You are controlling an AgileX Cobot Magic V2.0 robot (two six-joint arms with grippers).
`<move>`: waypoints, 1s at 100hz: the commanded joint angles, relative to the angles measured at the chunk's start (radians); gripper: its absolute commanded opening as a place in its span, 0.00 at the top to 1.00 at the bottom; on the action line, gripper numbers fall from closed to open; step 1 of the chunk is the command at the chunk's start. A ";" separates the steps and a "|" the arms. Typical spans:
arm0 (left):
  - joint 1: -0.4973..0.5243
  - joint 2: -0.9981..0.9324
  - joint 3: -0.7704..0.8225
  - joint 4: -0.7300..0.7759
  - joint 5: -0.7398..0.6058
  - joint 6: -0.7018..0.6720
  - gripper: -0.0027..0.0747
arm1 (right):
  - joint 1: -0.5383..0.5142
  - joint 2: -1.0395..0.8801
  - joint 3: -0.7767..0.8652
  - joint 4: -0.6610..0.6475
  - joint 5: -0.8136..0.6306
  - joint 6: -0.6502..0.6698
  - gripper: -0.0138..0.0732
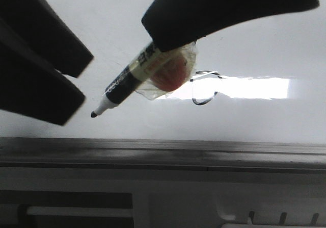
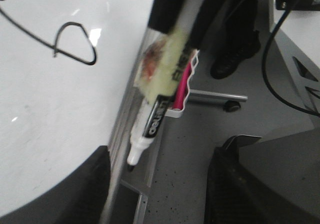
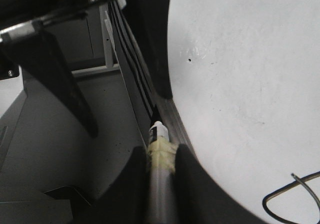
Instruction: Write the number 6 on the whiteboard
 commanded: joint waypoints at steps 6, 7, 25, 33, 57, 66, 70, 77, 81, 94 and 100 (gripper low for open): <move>-0.080 0.050 -0.041 -0.060 -0.101 0.011 0.44 | 0.002 -0.010 -0.037 0.037 -0.043 -0.009 0.89; -0.086 0.055 -0.041 -0.060 -0.106 0.011 0.44 | 0.002 -0.010 -0.037 0.044 -0.042 -0.009 0.89; -0.123 0.100 -0.041 -0.086 -0.174 0.011 0.44 | 0.002 -0.010 -0.037 0.092 -0.010 -0.009 0.89; -0.123 0.116 -0.041 -0.101 -0.176 0.011 0.44 | 0.002 -0.010 -0.037 0.094 0.006 -0.009 0.89; -0.123 0.137 -0.063 -0.166 -0.178 0.011 0.54 | 0.002 -0.010 -0.037 0.118 0.008 -0.009 0.89; -0.123 0.137 -0.070 -0.172 -0.176 0.011 0.71 | 0.002 -0.010 -0.037 0.121 0.008 -0.009 0.89; -0.123 0.137 -0.070 -0.172 -0.176 0.011 0.79 | 0.002 -0.010 -0.037 0.121 0.008 -0.009 0.89; -0.123 0.137 -0.070 -0.172 -0.176 0.011 0.96 | 0.002 -0.010 -0.037 0.122 0.008 -0.009 0.89; -0.123 0.137 -0.070 -0.172 -0.172 0.013 0.99 | 0.002 -0.010 -0.037 0.122 0.008 -0.009 0.89; -0.123 0.137 -0.070 -0.172 -0.163 0.013 0.99 | 0.002 -0.010 -0.037 0.122 0.010 -0.009 0.89; -0.123 0.137 -0.070 -0.172 -0.156 0.013 0.99 | 0.002 -0.010 -0.037 0.122 0.012 -0.009 0.89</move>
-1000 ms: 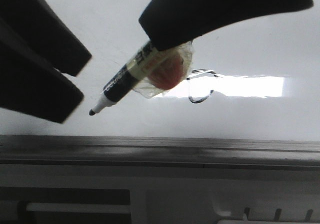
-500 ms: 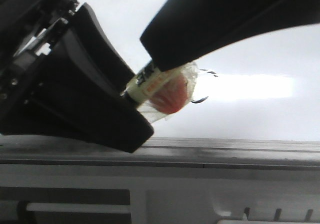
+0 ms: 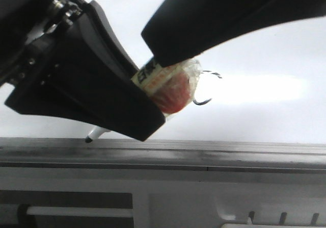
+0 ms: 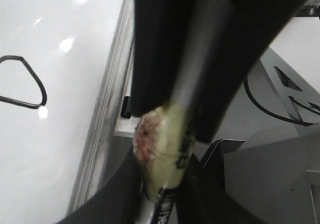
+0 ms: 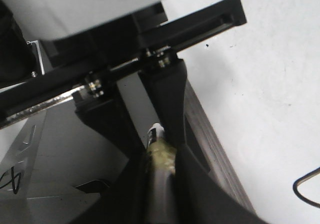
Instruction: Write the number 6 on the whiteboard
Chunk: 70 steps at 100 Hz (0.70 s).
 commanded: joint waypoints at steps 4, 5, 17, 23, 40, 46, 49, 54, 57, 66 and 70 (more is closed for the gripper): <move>-0.003 -0.019 -0.038 -0.071 -0.036 -0.045 0.99 | 0.002 -0.010 -0.035 0.023 -0.038 -0.011 0.87; -0.003 -0.019 -0.038 -0.071 -0.034 -0.045 0.99 | 0.002 -0.010 -0.035 0.023 -0.038 -0.011 0.86; -0.003 -0.019 -0.038 -0.073 -0.003 -0.045 0.99 | -0.004 -0.012 -0.035 0.016 -0.040 -0.011 0.60; 0.001 -0.019 -0.038 -0.080 0.014 -0.057 0.99 | -0.011 -0.027 -0.035 -0.008 -0.044 -0.011 0.44; 0.077 -0.068 -0.036 -0.119 0.021 -0.161 0.99 | -0.058 -0.149 -0.035 -0.040 -0.033 -0.011 0.29; 0.112 -0.089 -0.022 -0.171 -0.007 -0.171 0.99 | -0.082 -0.211 -0.035 -0.041 -0.033 -0.011 0.33; 0.132 -0.096 -0.013 -0.216 -0.025 -0.177 0.99 | -0.100 -0.239 -0.035 -0.046 -0.033 -0.011 0.36; 0.154 -0.103 0.004 -0.275 -0.056 -0.177 0.99 | -0.129 -0.292 -0.035 -0.046 -0.029 -0.011 0.49; 0.163 -0.105 0.014 -0.300 -0.075 -0.177 0.99 | -0.141 -0.315 -0.035 -0.046 -0.027 -0.011 0.57; 0.171 -0.105 0.041 -0.369 -0.155 -0.177 0.99 | -0.187 -0.375 -0.035 -0.046 0.002 -0.011 0.91; 0.163 -0.105 0.057 -0.418 -0.197 -0.177 0.99 | -0.203 -0.395 -0.035 -0.046 0.014 -0.005 0.91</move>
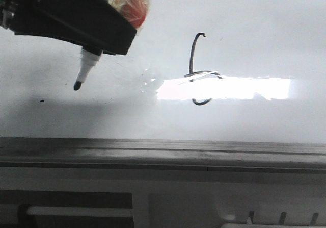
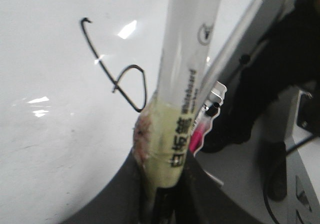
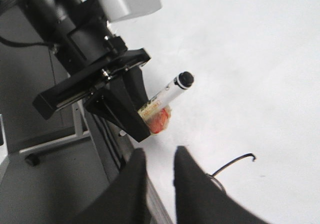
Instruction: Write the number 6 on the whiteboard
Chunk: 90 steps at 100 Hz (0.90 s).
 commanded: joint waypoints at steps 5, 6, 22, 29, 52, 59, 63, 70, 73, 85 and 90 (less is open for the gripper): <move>-0.013 -0.020 0.017 -0.196 -0.159 -0.011 0.99 | -0.050 -0.055 -0.031 0.002 -0.013 -0.001 0.91; -0.014 -0.018 0.021 -0.205 -0.178 -0.011 0.99 | -0.052 -0.057 -0.031 0.002 -0.010 -0.001 0.91; -0.069 0.024 0.032 -0.303 -0.354 -0.009 0.99 | -0.063 -0.073 0.004 0.004 0.009 0.021 0.91; -0.094 0.051 0.032 -0.338 -0.412 -0.009 0.99 | -0.063 -0.073 0.023 0.007 -0.002 0.049 0.91; -0.111 0.157 0.032 -0.531 -0.475 -0.009 0.99 | -0.063 -0.073 0.034 0.011 -0.029 0.071 0.91; -0.111 0.190 0.032 -0.553 -0.491 -0.009 0.99 | -0.063 -0.073 0.034 0.011 -0.043 0.071 0.91; -0.108 0.206 0.032 -0.553 -0.491 -0.009 0.99 | -0.063 -0.073 0.034 0.011 -0.048 0.071 0.91; -0.106 0.235 0.032 -0.561 -0.501 -0.009 0.99 | -0.063 -0.073 0.034 0.011 -0.052 0.071 0.91; -0.106 0.246 0.032 -0.579 -0.512 -0.009 0.99 | -0.063 -0.073 0.034 0.011 -0.052 0.071 0.91; -0.106 0.258 0.024 -0.589 -0.559 -0.009 0.99 | -0.063 -0.073 0.034 0.011 -0.052 0.071 0.91; -0.106 0.258 0.015 -0.575 -0.564 -0.009 0.99 | -0.063 -0.073 0.034 0.011 -0.052 0.071 0.91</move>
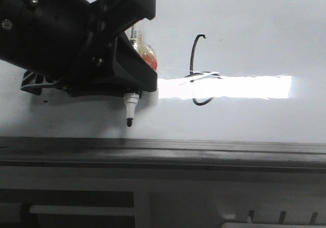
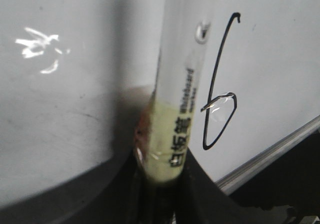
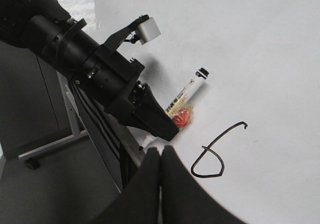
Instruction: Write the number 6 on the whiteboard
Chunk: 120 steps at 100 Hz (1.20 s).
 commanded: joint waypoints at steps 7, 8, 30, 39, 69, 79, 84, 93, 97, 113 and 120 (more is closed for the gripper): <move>0.016 0.030 -0.039 0.037 -0.214 -0.005 0.99 | -0.005 0.000 -0.027 0.014 -0.083 0.002 0.91; 0.016 0.030 -0.042 0.043 -0.214 -0.005 0.99 | -0.005 0.000 -0.027 0.014 -0.083 0.002 0.91; 0.004 0.028 -0.093 0.109 -0.282 -0.005 0.99 | -0.005 0.000 -0.027 0.014 -0.083 0.002 0.91; -0.021 0.028 -0.093 0.184 -0.356 -0.005 0.99 | -0.005 0.000 -0.027 0.014 -0.083 0.002 0.91; -0.036 0.040 -0.089 0.111 -0.412 -0.007 0.99 | -0.005 0.000 -0.027 0.014 -0.100 0.002 0.91; -0.036 0.049 -0.085 0.107 -0.426 -0.007 0.99 | -0.005 0.000 -0.027 0.014 -0.100 0.002 0.91; -0.036 0.055 -0.085 0.095 -0.426 -0.007 0.99 | -0.005 0.000 -0.027 0.014 -0.100 0.002 0.91; -0.036 0.066 -0.085 0.071 -0.426 -0.007 0.99 | -0.005 0.000 -0.027 0.014 -0.100 0.002 0.91; -0.036 0.068 -0.085 0.068 -0.426 -0.007 0.99 | -0.005 0.000 -0.027 0.014 -0.100 0.002 0.91; -0.036 0.076 -0.085 0.066 -0.428 -0.007 0.95 | -0.005 0.000 -0.027 0.014 -0.100 0.002 0.91; -0.036 0.076 -0.085 0.066 -0.430 -0.007 0.84 | -0.005 0.000 -0.027 0.014 -0.100 0.002 0.91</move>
